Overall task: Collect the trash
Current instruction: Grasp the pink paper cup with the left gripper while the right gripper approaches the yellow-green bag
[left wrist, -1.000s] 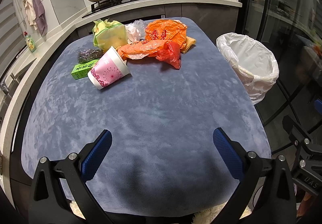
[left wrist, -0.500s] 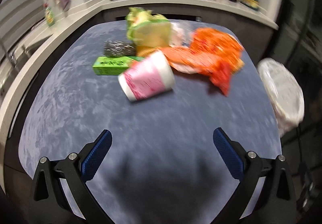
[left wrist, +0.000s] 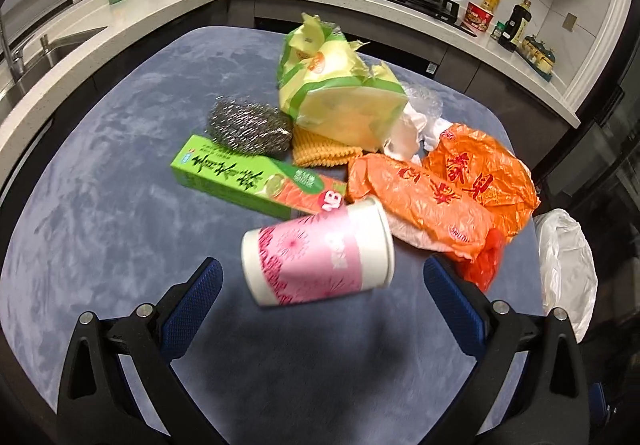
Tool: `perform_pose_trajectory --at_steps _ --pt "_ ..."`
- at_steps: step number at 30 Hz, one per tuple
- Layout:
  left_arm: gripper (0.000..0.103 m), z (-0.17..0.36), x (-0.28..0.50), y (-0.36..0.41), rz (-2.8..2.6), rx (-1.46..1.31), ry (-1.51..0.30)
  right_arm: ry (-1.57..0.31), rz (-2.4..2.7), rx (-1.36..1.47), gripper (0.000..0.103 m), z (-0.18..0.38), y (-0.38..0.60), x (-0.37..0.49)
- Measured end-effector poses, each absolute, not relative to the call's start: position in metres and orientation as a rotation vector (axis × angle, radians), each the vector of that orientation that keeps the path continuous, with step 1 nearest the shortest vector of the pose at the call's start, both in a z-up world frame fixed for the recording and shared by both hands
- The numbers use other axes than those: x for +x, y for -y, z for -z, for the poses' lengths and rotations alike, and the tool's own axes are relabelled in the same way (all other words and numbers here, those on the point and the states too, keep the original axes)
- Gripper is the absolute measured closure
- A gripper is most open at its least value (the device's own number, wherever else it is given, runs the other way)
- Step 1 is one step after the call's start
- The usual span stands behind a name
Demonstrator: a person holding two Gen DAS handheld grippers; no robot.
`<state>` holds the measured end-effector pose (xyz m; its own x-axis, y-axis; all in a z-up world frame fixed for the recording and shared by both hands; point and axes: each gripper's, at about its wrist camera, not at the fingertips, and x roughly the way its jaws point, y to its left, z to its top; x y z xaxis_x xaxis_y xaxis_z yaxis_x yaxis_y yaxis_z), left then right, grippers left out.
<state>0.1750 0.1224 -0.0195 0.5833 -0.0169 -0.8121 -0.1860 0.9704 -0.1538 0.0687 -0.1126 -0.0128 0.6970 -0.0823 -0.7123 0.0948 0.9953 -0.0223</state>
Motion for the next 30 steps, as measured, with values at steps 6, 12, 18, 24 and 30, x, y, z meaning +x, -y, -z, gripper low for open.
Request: perform_pose_trajectory --at_steps 6,12,18,24,30 --pt "0.007 0.038 0.195 -0.126 -0.113 -0.242 -0.988 -0.802 0.079 0.034 0.007 0.016 0.103 0.089" --pt "0.009 0.044 0.202 -0.133 -0.084 -0.273 -0.988 -0.808 0.059 0.057 0.007 0.02 0.094 0.106" --pt "0.017 0.043 0.195 -0.134 -0.035 -0.258 -0.973 -0.787 0.018 0.075 0.007 0.019 0.078 0.131" --pt "0.017 0.037 0.184 -0.132 -0.008 -0.203 -0.924 -0.767 -0.032 0.062 0.018 0.022 0.058 0.157" --pt "0.017 0.03 0.175 -0.135 -0.007 -0.16 -0.892 -0.781 -0.059 0.119 0.03 0.031 0.054 0.185"
